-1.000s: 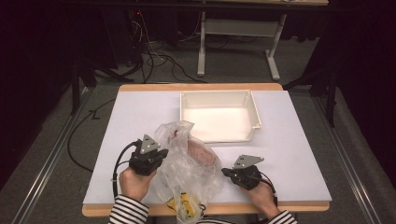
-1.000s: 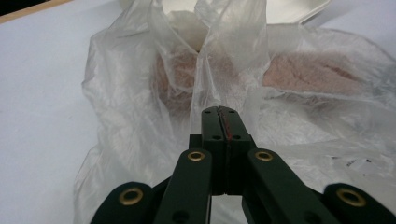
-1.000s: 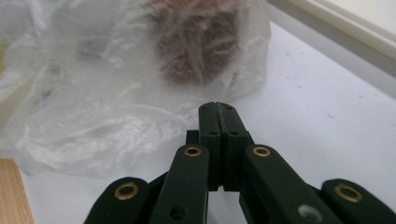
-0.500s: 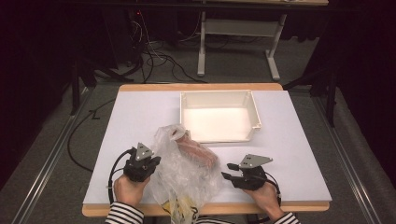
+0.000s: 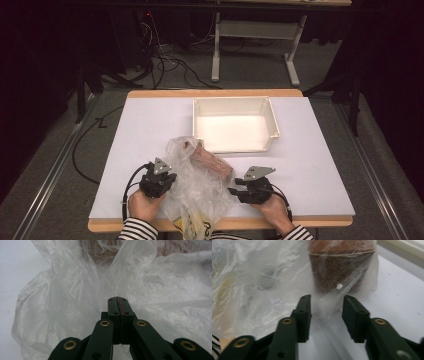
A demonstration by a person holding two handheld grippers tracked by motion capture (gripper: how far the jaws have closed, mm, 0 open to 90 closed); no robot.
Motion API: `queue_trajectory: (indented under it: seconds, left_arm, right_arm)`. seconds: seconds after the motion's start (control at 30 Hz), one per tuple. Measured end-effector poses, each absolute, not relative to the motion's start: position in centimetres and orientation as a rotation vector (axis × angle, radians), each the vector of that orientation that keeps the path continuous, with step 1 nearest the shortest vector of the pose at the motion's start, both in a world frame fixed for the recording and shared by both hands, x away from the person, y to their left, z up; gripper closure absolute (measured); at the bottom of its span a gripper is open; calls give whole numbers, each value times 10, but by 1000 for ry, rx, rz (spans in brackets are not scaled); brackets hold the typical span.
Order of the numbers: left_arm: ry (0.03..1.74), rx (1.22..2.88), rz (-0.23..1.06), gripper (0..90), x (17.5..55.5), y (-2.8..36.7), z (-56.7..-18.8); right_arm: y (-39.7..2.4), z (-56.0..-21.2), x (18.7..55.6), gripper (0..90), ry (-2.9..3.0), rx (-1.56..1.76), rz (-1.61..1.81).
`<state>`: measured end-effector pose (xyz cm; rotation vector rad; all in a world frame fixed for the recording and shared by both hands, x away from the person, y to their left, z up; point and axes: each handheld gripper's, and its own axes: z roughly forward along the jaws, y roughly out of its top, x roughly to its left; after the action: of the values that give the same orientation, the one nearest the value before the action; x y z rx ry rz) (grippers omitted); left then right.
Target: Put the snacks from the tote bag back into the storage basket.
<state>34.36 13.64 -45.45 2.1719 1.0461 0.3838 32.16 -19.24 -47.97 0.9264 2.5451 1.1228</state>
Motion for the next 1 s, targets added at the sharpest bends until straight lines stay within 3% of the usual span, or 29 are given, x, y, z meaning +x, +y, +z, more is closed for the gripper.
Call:
queue_trajectory:
  seconds: [0.23,0.67,1.0]
  left_arm:
    - [1048,2118,417,890,342,144,-445]
    - [1008,2029,539,605,336,144,-420]
    - [961,2074,495,516,334,121,-427]
  right_arm:
    - [-188,-478,318,892,2553,845,1056]
    - [-208,-473,316,900,2524,840,1028]
    - [-245,-469,323,900,2442,957,1016]
